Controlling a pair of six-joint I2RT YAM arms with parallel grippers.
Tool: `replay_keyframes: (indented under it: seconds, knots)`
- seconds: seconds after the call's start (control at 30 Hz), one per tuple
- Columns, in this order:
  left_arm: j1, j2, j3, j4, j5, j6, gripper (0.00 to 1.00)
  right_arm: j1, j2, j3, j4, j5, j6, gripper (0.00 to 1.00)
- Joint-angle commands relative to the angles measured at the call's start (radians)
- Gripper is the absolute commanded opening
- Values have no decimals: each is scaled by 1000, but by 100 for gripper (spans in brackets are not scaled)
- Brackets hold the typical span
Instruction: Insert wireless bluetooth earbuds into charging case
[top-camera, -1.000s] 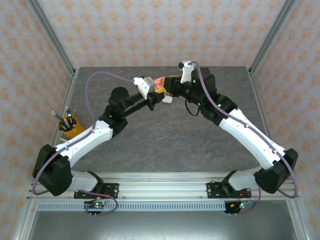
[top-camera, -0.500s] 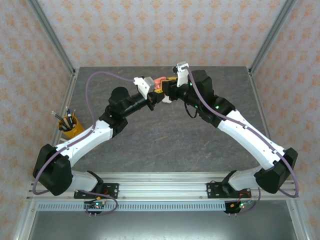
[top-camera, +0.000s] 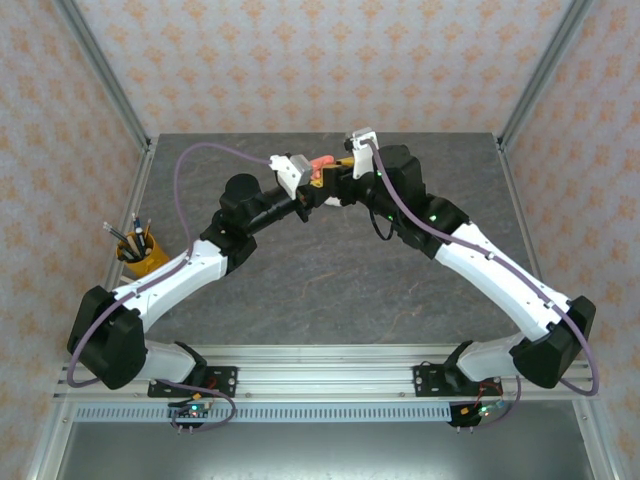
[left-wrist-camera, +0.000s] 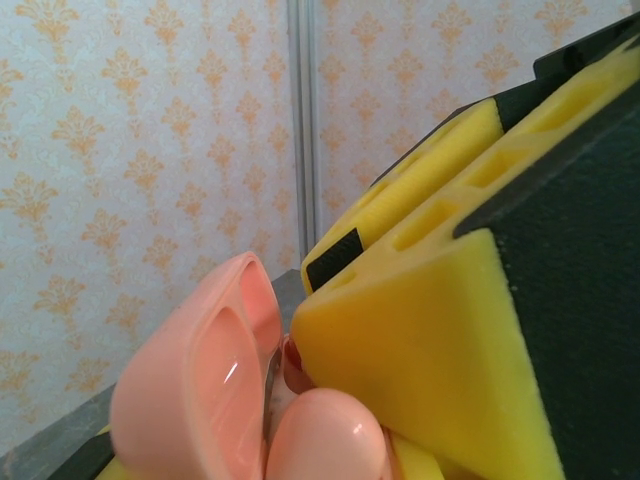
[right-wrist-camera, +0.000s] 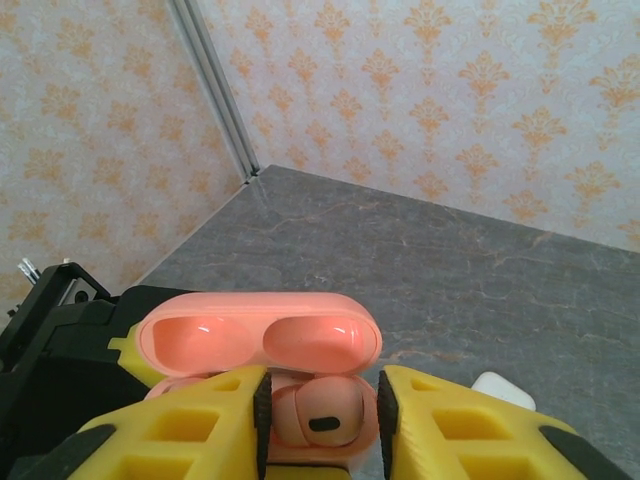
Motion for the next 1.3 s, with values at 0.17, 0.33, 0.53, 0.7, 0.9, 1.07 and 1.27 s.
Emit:
replay_keyframes:
  seconds: [0.17,0.33,0.53,0.7,0.9,1.07,1.27]
  knots:
    - [-9,-9,33,64,-10,-10,0,21,-41,17,-38,24,9,46]
    - [-7,-12,29,63,-10,-7,0,18,-43,40,-39,48,25,53]
    - [-9,-9,31,66,-8,-9,0,-7,-48,68,-26,68,85,61]
    - [-9,-8,31,67,-8,-8,0,-66,-59,81,10,3,192,66]
    - [-9,-8,26,69,-7,-8,0,-101,-42,118,-4,-34,263,67]
    - [-9,-4,23,63,9,-2,0,-124,86,310,-226,-23,257,65]
    - [-9,5,19,44,38,7,0,-132,356,683,-598,-42,210,62]
